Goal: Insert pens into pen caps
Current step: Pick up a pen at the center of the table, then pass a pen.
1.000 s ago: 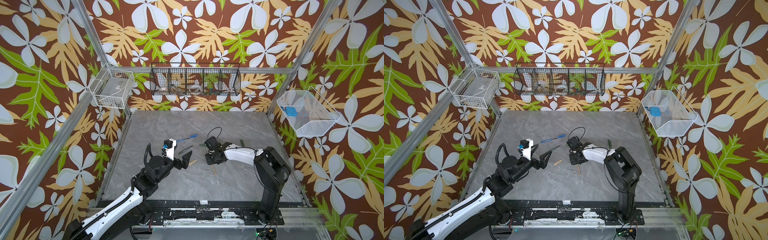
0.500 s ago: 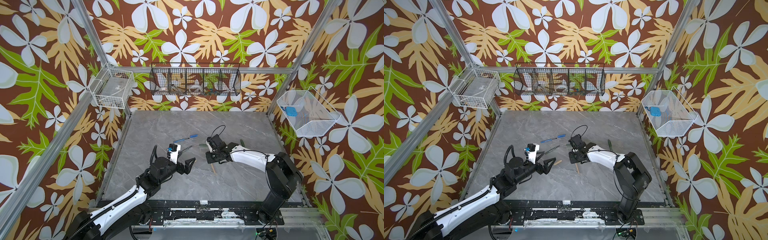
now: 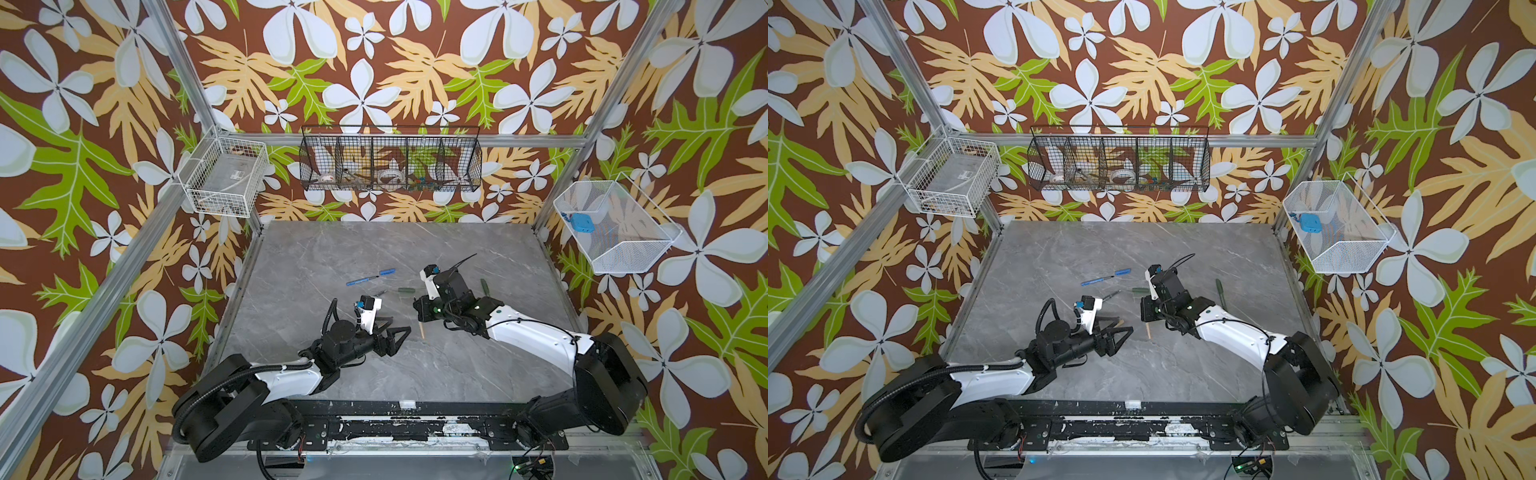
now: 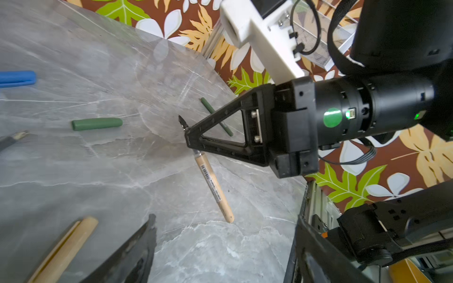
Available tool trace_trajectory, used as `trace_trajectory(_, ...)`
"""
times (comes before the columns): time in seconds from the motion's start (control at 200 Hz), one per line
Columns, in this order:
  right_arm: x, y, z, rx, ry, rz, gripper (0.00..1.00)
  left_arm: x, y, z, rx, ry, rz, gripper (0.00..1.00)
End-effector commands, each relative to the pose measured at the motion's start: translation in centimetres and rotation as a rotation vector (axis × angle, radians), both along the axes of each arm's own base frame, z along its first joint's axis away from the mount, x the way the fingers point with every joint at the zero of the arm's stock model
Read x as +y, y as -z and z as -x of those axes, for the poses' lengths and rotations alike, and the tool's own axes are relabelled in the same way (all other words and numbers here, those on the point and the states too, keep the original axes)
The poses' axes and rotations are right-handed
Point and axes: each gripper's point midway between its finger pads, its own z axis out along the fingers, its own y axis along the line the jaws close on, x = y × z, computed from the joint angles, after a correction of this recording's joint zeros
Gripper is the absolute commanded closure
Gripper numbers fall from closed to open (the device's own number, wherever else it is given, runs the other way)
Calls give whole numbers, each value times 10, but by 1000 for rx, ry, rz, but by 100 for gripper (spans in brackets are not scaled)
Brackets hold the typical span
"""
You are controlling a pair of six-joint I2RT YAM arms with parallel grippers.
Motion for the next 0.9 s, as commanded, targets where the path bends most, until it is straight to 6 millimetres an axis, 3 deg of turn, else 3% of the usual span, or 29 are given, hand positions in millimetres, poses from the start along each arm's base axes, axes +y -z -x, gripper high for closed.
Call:
trace_trajectory(0.0, 6, -19, -3, -47, 24, -104, 94, -13, -34, 3, -56, 62, 133, 12)
trace_trajectory(0.445, 4, -53, 6, -122, 44, -275, 93, -40, -14, -6, 10, 131, 74, 26)
trace_trajectory(0.896, 0, -63, 9, -162, 43, -289, 93, -54, -4, -13, 43, 167, 9, 47)
